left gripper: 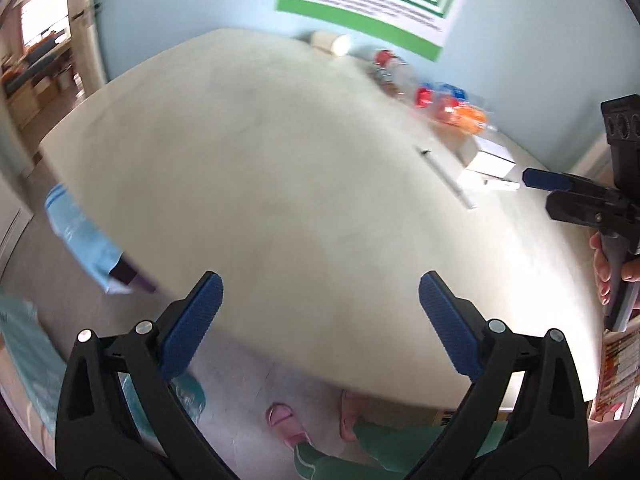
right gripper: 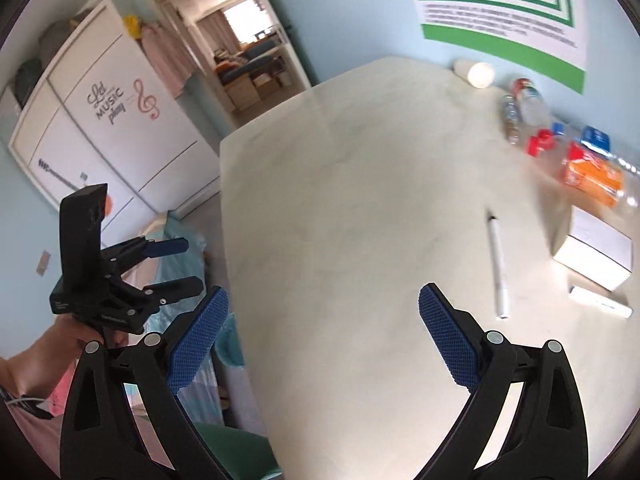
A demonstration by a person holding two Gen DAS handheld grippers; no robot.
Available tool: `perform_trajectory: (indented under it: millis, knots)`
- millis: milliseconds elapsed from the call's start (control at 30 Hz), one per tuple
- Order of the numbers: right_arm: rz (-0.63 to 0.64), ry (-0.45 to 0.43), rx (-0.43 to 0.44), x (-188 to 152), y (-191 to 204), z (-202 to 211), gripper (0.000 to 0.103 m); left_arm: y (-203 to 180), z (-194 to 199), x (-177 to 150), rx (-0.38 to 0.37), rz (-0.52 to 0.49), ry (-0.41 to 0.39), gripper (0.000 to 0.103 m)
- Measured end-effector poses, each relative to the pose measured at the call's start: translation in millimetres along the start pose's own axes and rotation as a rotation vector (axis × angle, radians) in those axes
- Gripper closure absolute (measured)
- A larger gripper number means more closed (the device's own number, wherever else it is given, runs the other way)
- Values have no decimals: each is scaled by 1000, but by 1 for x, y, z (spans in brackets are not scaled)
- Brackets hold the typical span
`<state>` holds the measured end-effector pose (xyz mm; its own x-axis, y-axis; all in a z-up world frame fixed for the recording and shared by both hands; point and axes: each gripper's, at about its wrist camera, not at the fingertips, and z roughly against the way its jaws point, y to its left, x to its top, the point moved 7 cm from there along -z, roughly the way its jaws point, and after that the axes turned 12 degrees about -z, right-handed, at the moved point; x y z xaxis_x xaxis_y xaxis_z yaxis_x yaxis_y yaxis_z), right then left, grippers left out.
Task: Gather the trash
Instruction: 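Move both grippers back over the table toward the markers, then grasp the white marker with the left gripper while the right grasps the blue-capped marker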
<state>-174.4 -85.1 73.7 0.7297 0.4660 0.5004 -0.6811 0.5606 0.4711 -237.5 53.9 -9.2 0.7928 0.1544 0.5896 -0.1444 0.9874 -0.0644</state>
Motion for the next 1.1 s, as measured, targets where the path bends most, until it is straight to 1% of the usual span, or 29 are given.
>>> perform_trajectory:
  millis: [33, 67, 133, 233, 300, 367, 567, 733, 900, 967, 1100]
  knots:
    - [-16, -19, -19, 1, -19, 11, 8, -14, -6, 11, -21, -32, -7, 7]
    - [-31, -34, -37, 0, -32, 19, 8, -24, -8, 21, -27, -40, -24, 7]
    - [-65, -58, -71, 0, -61, 32, 8, -49, -20, 39, -46, -96, -16, 7]
    - [-107, -77, -122, -10, -103, 49, 8, -80, -38, 64, -70, -161, -2, 7]
    - [-123, -86, -155, -11, -132, 61, 8, -96, -51, 74, -83, -191, 18, 7]
    - [-123, -93, -192, -11, -153, 69, 8, -111, -67, 82, -95, -219, 37, 7]
    - [-133, -87, -244, -5, -212, 84, 8, -141, -109, 104, -90, -245, 97, 7]
    - [-126, -71, -256, 7, -251, 79, 8, -156, -139, 117, -94, -241, 148, 7]
    - [-84, -14, -243, 19, -287, 53, 8, -162, -181, 128, -71, -234, 213, 7]
    - [-45, 12, -241, 22, -297, 40, 8, -162, -197, 131, -50, -229, 237, 7]
    - [18, 44, -237, 30, -315, 17, 8, -164, -219, 134, -3, -247, 255, 7]
